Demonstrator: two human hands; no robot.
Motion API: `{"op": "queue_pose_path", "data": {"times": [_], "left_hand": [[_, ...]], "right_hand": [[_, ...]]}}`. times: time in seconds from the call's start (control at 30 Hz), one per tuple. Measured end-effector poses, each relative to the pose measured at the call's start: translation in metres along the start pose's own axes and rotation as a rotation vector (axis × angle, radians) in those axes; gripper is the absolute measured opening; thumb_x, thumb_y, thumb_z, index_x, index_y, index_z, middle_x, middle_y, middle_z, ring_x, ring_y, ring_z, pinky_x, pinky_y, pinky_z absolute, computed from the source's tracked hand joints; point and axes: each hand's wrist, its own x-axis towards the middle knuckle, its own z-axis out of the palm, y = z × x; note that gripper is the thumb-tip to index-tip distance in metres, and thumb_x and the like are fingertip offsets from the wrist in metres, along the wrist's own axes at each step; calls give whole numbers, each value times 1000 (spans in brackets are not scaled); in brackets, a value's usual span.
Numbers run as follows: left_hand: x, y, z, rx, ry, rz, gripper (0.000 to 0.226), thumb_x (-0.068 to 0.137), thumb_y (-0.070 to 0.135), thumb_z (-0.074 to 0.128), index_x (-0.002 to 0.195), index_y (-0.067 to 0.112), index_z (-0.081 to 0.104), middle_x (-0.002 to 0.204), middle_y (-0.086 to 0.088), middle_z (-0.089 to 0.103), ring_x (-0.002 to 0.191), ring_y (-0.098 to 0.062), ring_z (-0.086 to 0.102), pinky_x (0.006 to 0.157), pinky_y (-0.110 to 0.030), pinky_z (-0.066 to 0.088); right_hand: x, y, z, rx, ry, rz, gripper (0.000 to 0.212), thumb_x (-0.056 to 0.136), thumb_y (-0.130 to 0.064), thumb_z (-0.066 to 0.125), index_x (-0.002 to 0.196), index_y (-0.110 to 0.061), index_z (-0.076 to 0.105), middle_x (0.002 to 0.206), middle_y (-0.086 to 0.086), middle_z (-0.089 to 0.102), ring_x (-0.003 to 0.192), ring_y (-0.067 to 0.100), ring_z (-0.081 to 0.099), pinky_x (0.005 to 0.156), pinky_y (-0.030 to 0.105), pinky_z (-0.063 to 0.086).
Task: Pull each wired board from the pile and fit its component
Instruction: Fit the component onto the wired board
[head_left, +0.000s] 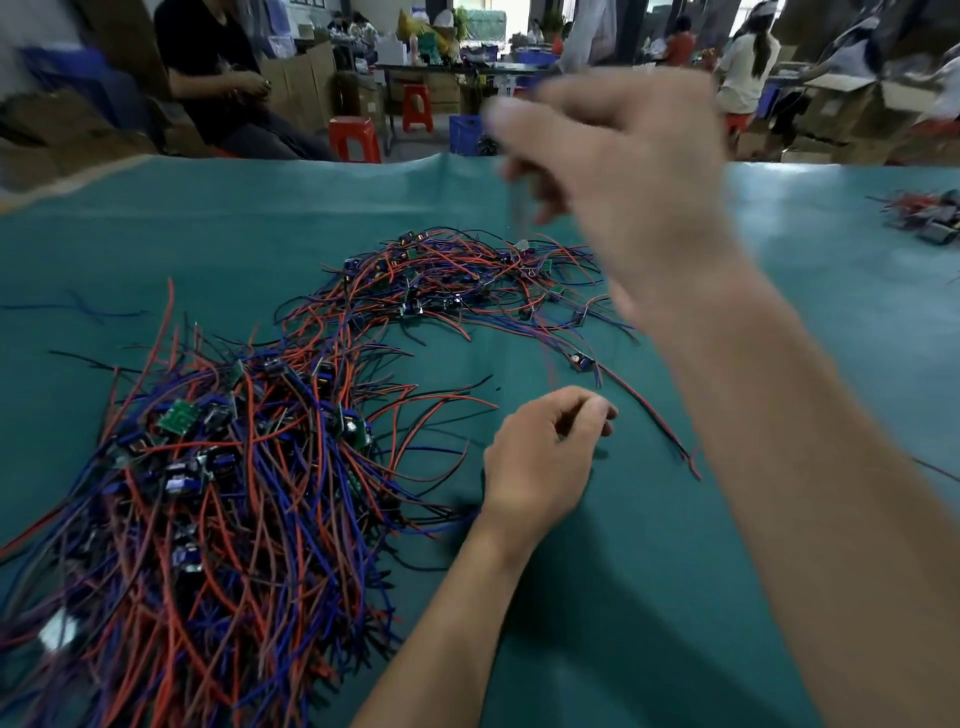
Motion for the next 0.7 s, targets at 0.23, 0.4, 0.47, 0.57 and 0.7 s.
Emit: {"op": "queue_pose_path", "data": {"times": [0.23, 0.4, 0.47, 0.57, 0.7], "left_hand": [[2, 0, -4, -144, 250, -81, 14, 95, 24, 57, 94, 18, 70, 87, 4, 73, 82, -21, 67, 79, -49, 58], [3, -1, -6, -134, 310, -122, 12, 91, 15, 59, 96, 20, 69, 87, 5, 72, 83, -24, 68, 78, -49, 59], [4, -2, -5, -131, 303, -137, 12, 90, 14, 60, 96, 21, 68, 86, 6, 71, 82, -23, 68, 78, -50, 59], [3, -2, -5, -141, 303, -148, 12, 89, 15, 60, 95, 22, 68, 87, 7, 71, 85, -20, 68, 79, -50, 60], [3, -1, -6, -145, 258, -145, 23, 79, 26, 50, 95, 22, 66, 89, 5, 73, 90, -23, 68, 80, -51, 59]], "right_hand": [[28, 67, 51, -820, -648, 176, 42, 97, -45, 57, 101, -5, 69, 96, 15, 71, 94, 33, 71, 81, 39, 60], [-13, 155, -6, -1133, -621, 465, 34, 89, -42, 68, 91, -14, 50, 121, 21, 62, 113, 40, 60, 88, 41, 50], [-23, 167, -18, -1112, -541, 470, 36, 91, -46, 68, 89, -11, 57, 114, 21, 66, 109, 40, 59, 85, 40, 50], [-26, 164, -34, -1036, -403, 462, 28, 90, -41, 71, 91, -13, 72, 103, 19, 71, 101, 38, 64, 86, 38, 52], [-21, 123, -66, -267, -3, 657, 21, 87, -26, 74, 73, -10, 70, 70, 9, 63, 56, 18, 52, 50, 23, 39]]}}
